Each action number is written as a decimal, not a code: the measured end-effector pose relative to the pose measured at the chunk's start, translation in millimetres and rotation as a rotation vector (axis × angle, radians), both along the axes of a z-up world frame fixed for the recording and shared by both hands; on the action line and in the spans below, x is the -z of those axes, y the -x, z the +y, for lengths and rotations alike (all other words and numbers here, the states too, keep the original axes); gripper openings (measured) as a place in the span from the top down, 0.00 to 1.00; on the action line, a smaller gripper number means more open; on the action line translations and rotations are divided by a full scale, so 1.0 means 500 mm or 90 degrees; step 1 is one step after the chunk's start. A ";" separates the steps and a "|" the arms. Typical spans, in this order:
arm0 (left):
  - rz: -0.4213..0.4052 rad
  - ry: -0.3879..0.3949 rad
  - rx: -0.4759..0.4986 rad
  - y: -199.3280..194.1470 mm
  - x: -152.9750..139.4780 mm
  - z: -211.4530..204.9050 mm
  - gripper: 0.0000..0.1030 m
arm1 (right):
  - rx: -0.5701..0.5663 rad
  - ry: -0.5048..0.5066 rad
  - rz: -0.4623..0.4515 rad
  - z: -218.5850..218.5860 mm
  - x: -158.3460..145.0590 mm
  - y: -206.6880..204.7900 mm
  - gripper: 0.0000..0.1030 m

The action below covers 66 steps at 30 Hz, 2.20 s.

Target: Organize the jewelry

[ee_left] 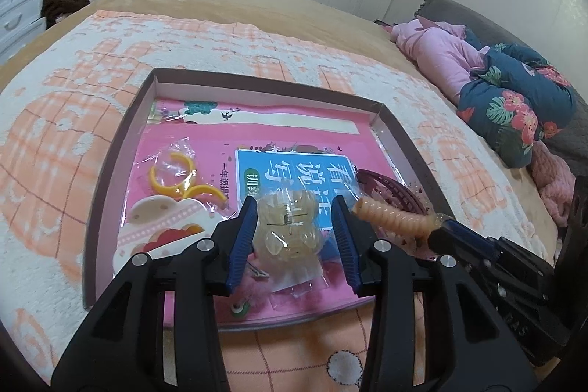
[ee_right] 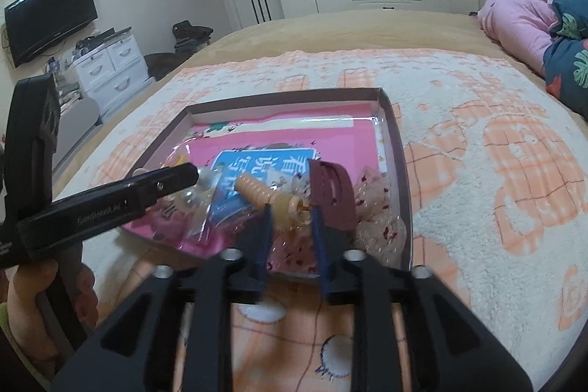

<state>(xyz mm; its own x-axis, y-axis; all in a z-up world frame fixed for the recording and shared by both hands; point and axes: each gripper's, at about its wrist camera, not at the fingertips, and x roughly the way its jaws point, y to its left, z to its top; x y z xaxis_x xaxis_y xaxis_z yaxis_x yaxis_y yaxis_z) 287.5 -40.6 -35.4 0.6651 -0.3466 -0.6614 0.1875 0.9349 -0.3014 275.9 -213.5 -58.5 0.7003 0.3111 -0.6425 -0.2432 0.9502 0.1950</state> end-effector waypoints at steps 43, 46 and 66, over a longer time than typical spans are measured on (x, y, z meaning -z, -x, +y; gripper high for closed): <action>-0.118 -0.069 -0.040 0.332 -0.088 0.052 0.11 | 0.039 0.046 -0.132 -0.036 -0.086 0.298 0.16; -0.120 -0.069 -0.042 0.340 -0.085 0.051 0.11 | 0.041 0.047 -0.135 -0.037 -0.081 0.307 0.13; -0.199 -0.060 -0.045 0.421 -0.072 0.058 0.11 | 0.072 0.054 -0.191 -0.046 -0.057 0.387 0.06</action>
